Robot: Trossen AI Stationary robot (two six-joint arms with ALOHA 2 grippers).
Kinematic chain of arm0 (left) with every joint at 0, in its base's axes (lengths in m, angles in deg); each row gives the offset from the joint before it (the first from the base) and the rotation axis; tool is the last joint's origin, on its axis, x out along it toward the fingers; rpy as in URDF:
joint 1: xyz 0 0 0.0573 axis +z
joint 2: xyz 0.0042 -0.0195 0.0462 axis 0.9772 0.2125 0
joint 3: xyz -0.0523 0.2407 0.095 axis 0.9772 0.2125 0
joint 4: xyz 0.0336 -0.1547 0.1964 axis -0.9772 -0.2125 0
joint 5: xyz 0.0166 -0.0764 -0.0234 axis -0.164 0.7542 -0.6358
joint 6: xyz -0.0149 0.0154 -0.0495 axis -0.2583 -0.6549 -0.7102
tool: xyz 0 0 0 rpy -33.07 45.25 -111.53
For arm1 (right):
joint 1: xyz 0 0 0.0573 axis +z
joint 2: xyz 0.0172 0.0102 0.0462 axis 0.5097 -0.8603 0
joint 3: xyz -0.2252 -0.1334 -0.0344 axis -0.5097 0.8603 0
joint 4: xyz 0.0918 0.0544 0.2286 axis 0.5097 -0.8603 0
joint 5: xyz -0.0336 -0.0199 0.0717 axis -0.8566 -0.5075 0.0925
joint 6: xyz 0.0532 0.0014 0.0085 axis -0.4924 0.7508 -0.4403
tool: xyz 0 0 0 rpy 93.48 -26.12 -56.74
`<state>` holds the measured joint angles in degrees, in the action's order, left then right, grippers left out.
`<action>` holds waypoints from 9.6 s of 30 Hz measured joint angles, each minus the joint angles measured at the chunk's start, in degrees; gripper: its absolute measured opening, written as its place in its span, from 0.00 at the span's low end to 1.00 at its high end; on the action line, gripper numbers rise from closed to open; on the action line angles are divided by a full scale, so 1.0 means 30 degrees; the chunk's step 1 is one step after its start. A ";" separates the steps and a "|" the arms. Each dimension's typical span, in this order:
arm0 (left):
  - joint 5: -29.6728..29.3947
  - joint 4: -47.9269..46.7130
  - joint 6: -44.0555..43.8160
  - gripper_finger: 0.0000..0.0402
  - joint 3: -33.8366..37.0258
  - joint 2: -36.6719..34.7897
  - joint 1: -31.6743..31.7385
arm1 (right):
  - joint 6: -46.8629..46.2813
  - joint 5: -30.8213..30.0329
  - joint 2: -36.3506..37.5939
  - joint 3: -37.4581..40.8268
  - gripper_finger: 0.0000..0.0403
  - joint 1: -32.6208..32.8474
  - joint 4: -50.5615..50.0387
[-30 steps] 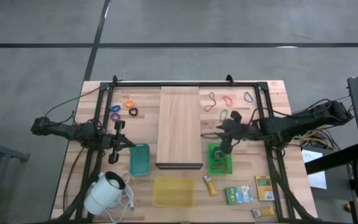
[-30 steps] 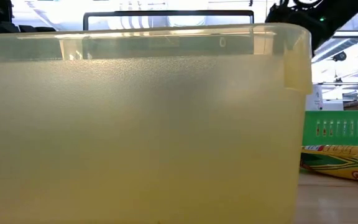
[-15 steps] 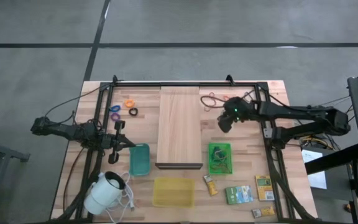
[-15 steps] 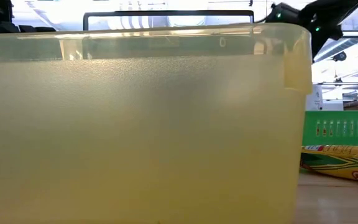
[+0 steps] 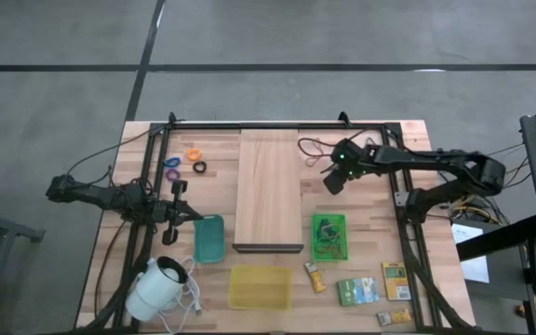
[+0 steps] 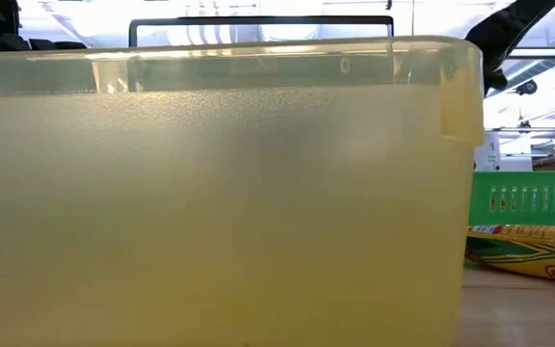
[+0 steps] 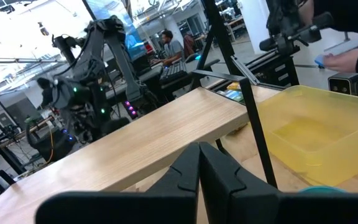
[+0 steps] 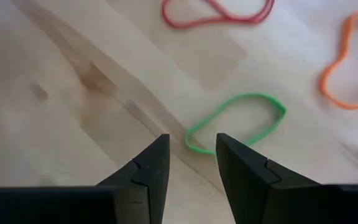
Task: Pick & Place Office Desk Supplies
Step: Put the bottom green rubber band into the green bin, then put the red rubber band into the green bin
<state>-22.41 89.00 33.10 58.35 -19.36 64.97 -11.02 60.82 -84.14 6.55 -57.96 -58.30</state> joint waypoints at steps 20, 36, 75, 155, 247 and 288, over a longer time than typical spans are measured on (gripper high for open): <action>-0.0003 0.0003 0.0006 0.03 0.0004 -0.0001 0.0016 | 0.1311 -0.1082 -0.3763 -0.0548 0.30 -0.0306 0.2397; 0.0000 0.0007 0.0000 0.03 0.0002 -0.0004 0.0016 | 0.0405 -0.0874 -0.3823 -0.0277 0.31 -0.0736 0.1858; 0.0000 0.0007 0.0007 0.03 -0.0002 0.0000 -0.0005 | 0.0288 0.0342 -0.1989 -0.0576 0.02 -0.0569 0.1209; 0.0000 0.0000 0.0007 0.03 -0.0002 0.0000 0.0009 | -0.3224 0.1916 -0.0071 -0.0240 0.02 1.4819 -0.0954; 0.0000 0.0006 0.0000 0.03 0.0005 0.0000 0.0009 | 0.2629 0.0634 -0.0607 -0.0612 0.33 -0.3961 0.5644; 0.0000 0.0001 0.0000 0.03 0.0003 -0.0001 -0.0005 | -0.0760 -0.1654 -0.9039 -0.7162 0.27 -0.4401 0.0306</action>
<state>-22.41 89.00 33.10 58.36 -19.36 64.96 -13.31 55.85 -111.26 -14.93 -71.16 -57.39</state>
